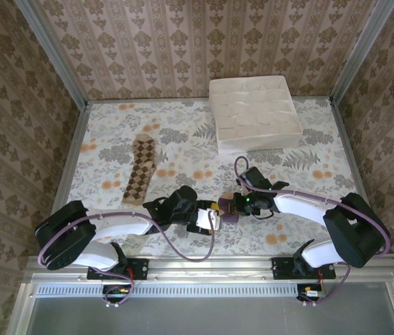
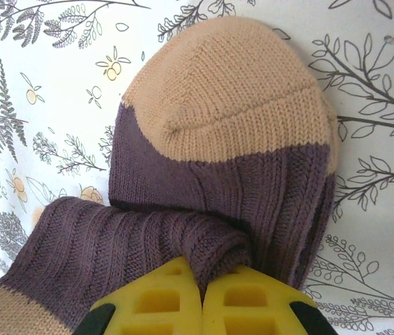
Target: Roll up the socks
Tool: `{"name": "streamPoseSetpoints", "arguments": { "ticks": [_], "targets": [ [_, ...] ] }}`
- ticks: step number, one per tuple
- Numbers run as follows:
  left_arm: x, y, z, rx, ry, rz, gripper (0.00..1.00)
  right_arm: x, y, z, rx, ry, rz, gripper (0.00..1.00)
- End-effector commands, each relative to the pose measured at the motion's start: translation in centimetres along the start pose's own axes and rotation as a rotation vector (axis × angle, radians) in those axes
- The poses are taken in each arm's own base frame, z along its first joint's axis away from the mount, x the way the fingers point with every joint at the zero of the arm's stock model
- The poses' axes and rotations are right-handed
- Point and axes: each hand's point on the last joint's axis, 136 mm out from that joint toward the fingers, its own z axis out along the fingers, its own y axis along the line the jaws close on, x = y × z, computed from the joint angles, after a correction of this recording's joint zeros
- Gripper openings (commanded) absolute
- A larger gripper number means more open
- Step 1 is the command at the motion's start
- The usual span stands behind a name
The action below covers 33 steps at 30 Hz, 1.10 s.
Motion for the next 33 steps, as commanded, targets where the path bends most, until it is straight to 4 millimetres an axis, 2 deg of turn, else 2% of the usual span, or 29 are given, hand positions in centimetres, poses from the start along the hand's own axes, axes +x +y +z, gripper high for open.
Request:
{"name": "streamPoseSetpoints", "arguments": {
  "ticks": [1,6,9,11,15,16,17,18,20,22,25,30,33],
  "targets": [
    [0.1,1.8,1.0,-0.113,0.051,0.131,0.64,2.1,-3.2,0.8,0.124,0.081,0.035,0.0],
    [1.3,1.0,2.8,-0.074,0.098,0.148,0.61,2.1,-3.1,0.9,0.12,0.088,0.036,0.0],
    [2.5,0.4,3.6,-0.048,0.135,0.136,0.52,2.2,-2.9,0.9,0.111,0.091,0.038,0.0],
    [3.1,-0.2,3.9,-0.025,0.147,0.13,0.41,2.1,-2.5,0.9,0.09,0.089,0.035,0.0],
    [4.3,-1.3,4.4,0.017,0.175,0.1,0.11,1.2,-0.4,0.2,-0.003,0.054,0.015,0.02],
    [4.5,-1.5,4.5,0.024,0.18,0.094,0.03,0.8,0.3,-0.1,-0.026,0.043,0.005,0.05],
    [4.8,-1.8,4.5,0.034,0.189,0.085,0.0,0.5,0.7,-0.5,-0.037,0.035,-0.001,0.13],
    [5.0,-2.0,4.4,0.042,0.197,0.076,0.0,0.4,0.9,-0.6,-0.035,0.034,-0.004,0.22],
    [5.2,-2.4,4.1,0.061,0.21,0.058,0.0,-0.6,1.8,-2.2,-0.052,-0.013,-0.035,0.35],
    [5.0,-2.9,3.5,0.11,0.219,0.036,0.0,-1.4,2.0,-3.3,-0.039,-0.056,-0.056,0.4],
    [4.7,-3.8,2.5,0.204,0.252,-0.02,0.0,-2.2,1.4,-3.8,-0.007,-0.092,-0.06,0.42],
    [4.5,-4.6,1.2,0.257,0.27,-0.076,0.0,-1.4,0.3,-1.0,0.041,0.016,-0.039,0.38],
    [4.2,-4.8,0.8,0.274,0.259,-0.1,0.0,-1.1,-0.2,-0.1,0.082,0.019,-0.047,0.36]
  ]
}}
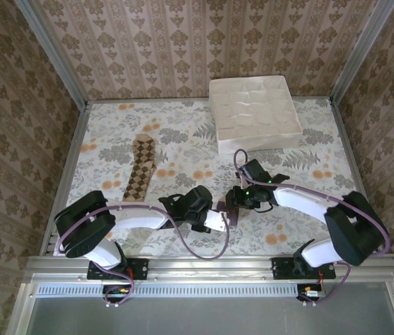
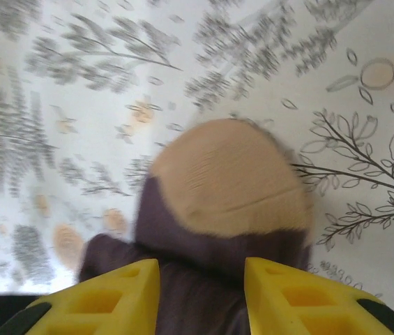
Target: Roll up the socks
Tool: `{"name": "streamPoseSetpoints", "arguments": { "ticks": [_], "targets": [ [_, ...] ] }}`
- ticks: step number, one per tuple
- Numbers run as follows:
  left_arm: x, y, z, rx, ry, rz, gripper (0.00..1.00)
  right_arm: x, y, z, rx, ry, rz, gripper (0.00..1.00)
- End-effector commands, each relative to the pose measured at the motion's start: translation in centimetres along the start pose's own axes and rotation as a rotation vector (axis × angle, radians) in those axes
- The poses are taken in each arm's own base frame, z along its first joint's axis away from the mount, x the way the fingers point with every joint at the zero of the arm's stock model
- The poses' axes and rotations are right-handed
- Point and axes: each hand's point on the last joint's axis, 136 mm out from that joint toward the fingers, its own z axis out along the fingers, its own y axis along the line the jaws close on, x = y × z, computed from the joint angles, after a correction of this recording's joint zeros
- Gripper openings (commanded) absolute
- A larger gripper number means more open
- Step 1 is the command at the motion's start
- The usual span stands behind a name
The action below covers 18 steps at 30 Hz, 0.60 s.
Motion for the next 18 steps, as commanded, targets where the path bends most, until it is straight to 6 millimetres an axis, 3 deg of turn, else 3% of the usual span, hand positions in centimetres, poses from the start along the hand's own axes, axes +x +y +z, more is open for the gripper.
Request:
{"name": "streamPoseSetpoints", "arguments": {
  "ticks": [1,7,11,18],
  "targets": [
    [2.1,-4.0,-0.8,0.176,0.077,-0.092,0.0,0.6,-0.8,0.6,0.066,0.016,-0.014,0.36],
    [0.7,-4.6,-1.7,0.265,0.042,-0.131,0.0,1.2,-1.3,1.9,0.09,0.054,-0.026,0.34],
    [-0.8,-4.3,-2.5,0.359,-0.028,-0.204,0.0,1.7,-1.3,3.3,0.077,0.081,-0.037,0.16],
    [-1.7,-2.4,-3.4,0.481,-0.114,-0.43,0.0,1.6,1.4,4.7,-0.006,0.116,-0.133,0.08]
  ]
}}
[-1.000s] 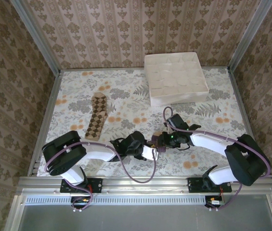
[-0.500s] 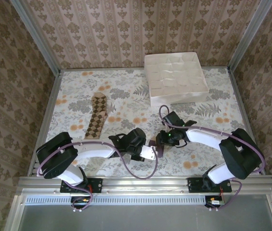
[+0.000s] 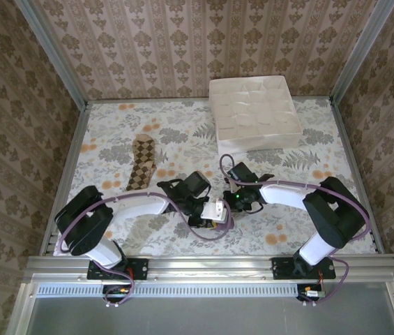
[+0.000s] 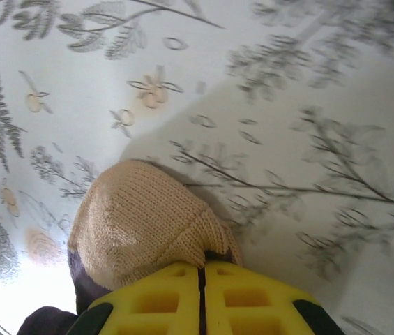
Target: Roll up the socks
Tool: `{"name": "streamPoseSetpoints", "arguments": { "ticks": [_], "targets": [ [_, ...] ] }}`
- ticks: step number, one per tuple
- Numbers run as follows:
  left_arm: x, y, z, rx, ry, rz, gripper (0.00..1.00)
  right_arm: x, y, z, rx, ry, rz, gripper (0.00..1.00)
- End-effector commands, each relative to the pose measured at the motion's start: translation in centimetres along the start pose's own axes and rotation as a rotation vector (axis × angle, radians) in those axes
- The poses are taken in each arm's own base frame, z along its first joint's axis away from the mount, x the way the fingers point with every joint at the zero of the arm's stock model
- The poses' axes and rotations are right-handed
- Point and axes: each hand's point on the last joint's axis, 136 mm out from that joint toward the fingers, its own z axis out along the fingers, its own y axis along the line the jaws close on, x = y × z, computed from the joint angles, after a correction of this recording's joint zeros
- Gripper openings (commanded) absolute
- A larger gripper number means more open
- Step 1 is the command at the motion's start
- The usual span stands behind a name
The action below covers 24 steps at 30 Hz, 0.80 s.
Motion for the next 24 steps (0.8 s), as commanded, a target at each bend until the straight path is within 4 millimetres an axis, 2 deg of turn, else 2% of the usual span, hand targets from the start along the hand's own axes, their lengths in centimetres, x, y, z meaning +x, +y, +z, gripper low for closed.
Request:
{"name": "streamPoseSetpoints", "arguments": {
  "ticks": [1,5,10,18,24],
  "targets": [
    [-0.5,-1.6,-0.5,0.188,-0.064,-0.196,0.0,0.7,-0.2,1.3,0.015,0.042,-0.051,0.08],
    [0.4,-0.5,-0.4,0.25,-0.068,-0.347,0.0,0.3,0.4,0.9,-0.001,0.029,-0.083,0.07],
    [2.5,0.1,1.0,0.277,0.003,-0.463,0.0,-0.2,1.0,-0.1,-0.022,-0.01,-0.114,0.1],
    [5.2,2.0,2.3,0.185,0.072,-0.563,0.0,-1.5,1.9,-3.5,-0.065,-0.145,-0.111,0.3],
    [5.6,3.0,2.5,0.137,0.073,-0.574,0.0,-1.2,1.7,-6.0,-0.076,-0.189,-0.09,0.41]
  ]
}}
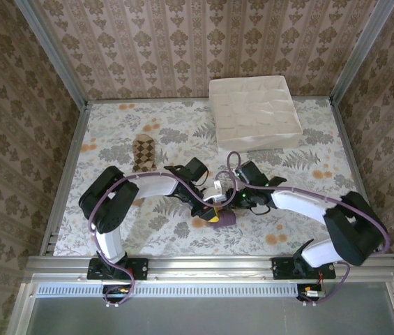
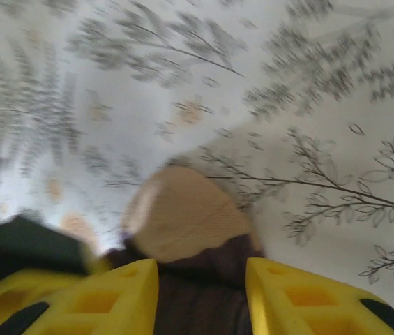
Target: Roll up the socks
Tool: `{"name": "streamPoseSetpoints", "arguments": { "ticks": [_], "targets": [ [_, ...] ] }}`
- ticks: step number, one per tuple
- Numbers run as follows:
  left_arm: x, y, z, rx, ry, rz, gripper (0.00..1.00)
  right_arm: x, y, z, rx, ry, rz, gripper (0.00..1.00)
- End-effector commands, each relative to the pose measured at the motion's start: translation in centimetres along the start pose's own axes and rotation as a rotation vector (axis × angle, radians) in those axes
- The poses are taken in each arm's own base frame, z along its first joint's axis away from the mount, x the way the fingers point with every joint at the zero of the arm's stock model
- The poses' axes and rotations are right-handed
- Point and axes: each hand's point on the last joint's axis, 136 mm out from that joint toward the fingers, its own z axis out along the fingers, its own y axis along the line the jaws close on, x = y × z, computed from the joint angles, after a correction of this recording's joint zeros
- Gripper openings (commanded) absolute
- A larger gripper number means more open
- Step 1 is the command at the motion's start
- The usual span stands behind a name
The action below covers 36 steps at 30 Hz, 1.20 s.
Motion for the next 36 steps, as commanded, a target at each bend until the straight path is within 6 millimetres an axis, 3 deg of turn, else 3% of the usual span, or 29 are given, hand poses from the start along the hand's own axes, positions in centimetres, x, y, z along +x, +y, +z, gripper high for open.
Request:
{"name": "streamPoseSetpoints", "arguments": {
  "ticks": [1,7,11,18,23,30,36],
  "targets": [
    [4.3,2.2,0.8,-0.099,0.129,-0.153,0.0,-0.3,1.2,-1.9,-0.049,-0.043,-0.012,0.42],
    [4.3,2.6,1.1,-0.106,0.132,-0.176,0.0,1.3,0.6,-2.5,-0.058,-0.042,0.022,0.47],
    [4.3,3.0,1.1,-0.126,0.127,-0.181,0.0,2.6,0.4,-1.6,-0.074,-0.01,0.045,0.49],
    [3.9,3.1,1.0,-0.138,0.106,-0.183,0.01,3.3,0.8,-0.1,-0.064,0.044,0.038,0.49],
    [4.5,3.7,0.8,-0.183,0.124,-0.187,0.02,4.3,0.0,1.1,-0.025,0.101,0.067,0.43],
    [3.7,3.4,0.1,-0.219,0.073,-0.12,0.17,5.8,-2.1,2.6,0.069,0.174,0.106,0.29],
    [0.7,1.9,-2.6,-0.346,-0.071,0.113,0.32,6.0,-3.2,2.8,0.14,0.202,0.117,0.24]
  ]
}}
